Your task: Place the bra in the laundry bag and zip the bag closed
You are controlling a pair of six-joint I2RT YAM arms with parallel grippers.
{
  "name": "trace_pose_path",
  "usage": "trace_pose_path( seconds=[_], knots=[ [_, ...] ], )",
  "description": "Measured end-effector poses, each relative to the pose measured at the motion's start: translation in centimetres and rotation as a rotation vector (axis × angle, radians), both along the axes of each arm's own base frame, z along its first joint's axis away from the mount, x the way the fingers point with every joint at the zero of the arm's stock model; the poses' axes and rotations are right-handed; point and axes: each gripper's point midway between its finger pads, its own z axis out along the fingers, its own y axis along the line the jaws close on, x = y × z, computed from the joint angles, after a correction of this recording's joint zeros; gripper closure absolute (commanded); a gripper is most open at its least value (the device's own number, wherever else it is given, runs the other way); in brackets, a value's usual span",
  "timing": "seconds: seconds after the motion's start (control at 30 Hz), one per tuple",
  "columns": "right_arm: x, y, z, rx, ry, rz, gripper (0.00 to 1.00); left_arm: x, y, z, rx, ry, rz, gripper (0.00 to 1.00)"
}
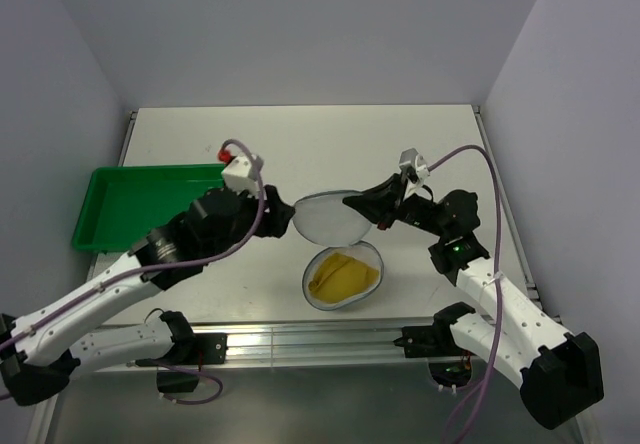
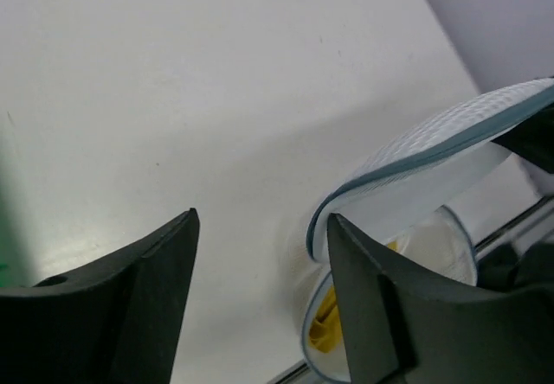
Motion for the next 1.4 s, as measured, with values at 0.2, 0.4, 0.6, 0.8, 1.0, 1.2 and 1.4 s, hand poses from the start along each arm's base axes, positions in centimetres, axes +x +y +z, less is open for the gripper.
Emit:
trace_pose_path(
  seconds=[0.2,0.4,0.6,0.8,1.0,1.2,1.4],
  knots=[
    [1.3,-0.6,-0.3,0.070,0.031,-0.090,1.00,-2.4,4.5,-5.9,-0.199,0.142,0.189,0.46],
    [2.9,-1.6,0.7,0.164,0.041,-0.196,1.00,-4.2,2.5,-13.1,-0.239,0.339,0.166,0.40],
    [3.7,-2.4,0.8,0.218,0.057,-0.262,1.00,-5.6,0.1,-15.4,-0.316,0.426,0.102,0.43],
    [3.9,-2.6,1.2,0.236,0.053,-0.274,1.00,-6.0,-2.3,-14.4,-0.398,0.437,0.042,0.65],
    [3.9,-2.7,1.4,0.242,0.052,-0.278,1.00,-5.8,-2.7,-14.9,-0.395,0.444,0.052,0.99],
    [4.4,-3.0,0.6,0.241,0.074,-0.312,1.00,-5.3,-2.2,-13.8,-0.418,0.405,0.073,1.00],
    [4.6,-4.2,-1.0,0.232,0.114,-0.398,1.00,-4.3,-2.4,-10.4,-0.438,0.363,0.082,1.00]
  ],
)
